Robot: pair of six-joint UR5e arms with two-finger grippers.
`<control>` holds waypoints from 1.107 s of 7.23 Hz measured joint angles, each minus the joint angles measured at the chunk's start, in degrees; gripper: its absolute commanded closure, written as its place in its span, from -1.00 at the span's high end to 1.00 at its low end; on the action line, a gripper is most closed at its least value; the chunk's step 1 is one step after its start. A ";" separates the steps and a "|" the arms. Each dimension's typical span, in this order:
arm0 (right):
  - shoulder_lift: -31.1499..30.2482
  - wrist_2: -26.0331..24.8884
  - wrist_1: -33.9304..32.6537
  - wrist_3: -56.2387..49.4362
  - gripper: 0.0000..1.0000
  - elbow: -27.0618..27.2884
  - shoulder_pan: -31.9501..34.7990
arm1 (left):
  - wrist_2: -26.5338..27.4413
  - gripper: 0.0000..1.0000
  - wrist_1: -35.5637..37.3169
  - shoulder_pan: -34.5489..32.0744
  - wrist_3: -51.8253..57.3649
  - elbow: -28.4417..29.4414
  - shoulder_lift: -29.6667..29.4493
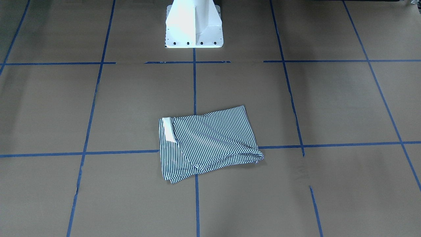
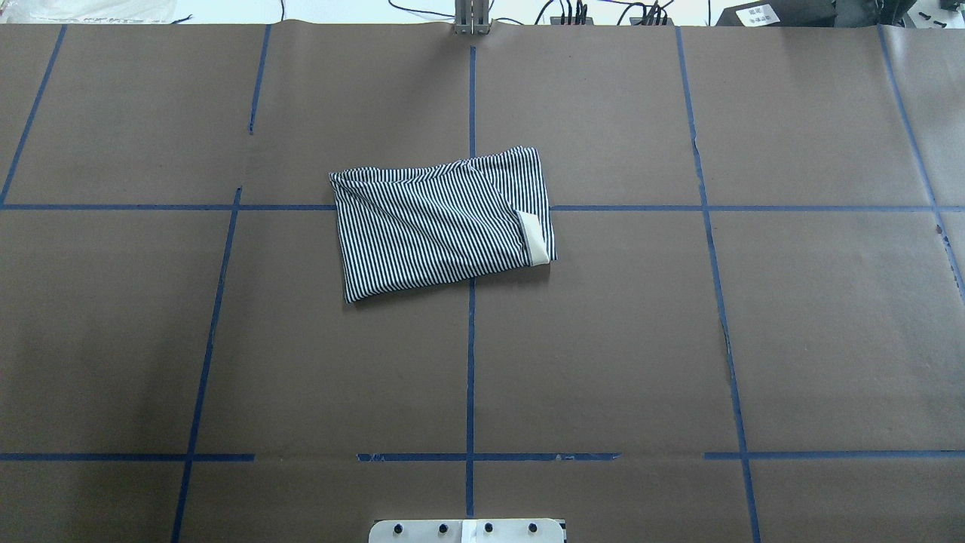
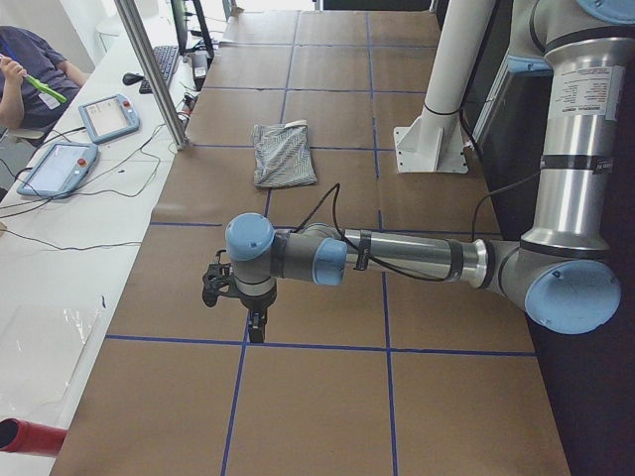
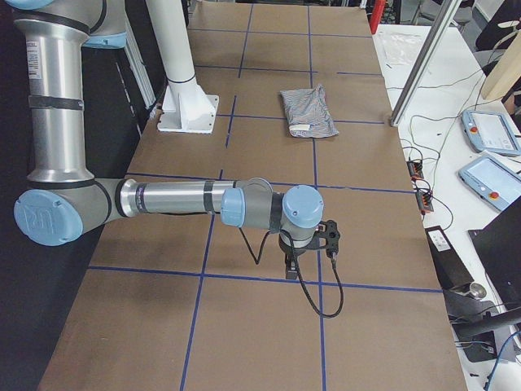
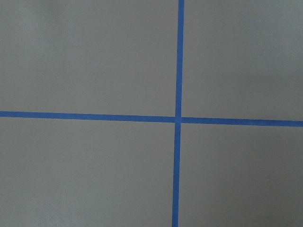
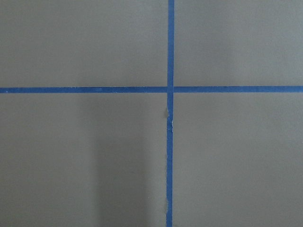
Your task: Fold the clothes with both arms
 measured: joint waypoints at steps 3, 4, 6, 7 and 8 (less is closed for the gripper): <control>0.94 0.23 -0.03 0.15 1.00 -0.98 -0.13 | 0.00 1.00 -0.02 0.00 0.01 -0.06 -0.01; 1.06 0.27 -0.03 0.13 1.00 -1.05 -0.14 | 0.00 1.00 -0.02 0.00 0.02 -0.06 -0.05; 1.25 0.24 -0.02 0.08 1.00 -1.10 -0.14 | 0.00 1.00 -0.02 0.00 0.02 -0.07 -0.14; 1.27 0.14 0.02 0.03 1.00 -1.10 -0.14 | 0.00 1.00 -0.02 0.00 0.02 -0.07 -0.14; 1.29 -0.12 0.06 -0.03 1.00 -1.11 -0.14 | 0.00 1.00 -0.02 0.00 0.02 -0.07 -0.13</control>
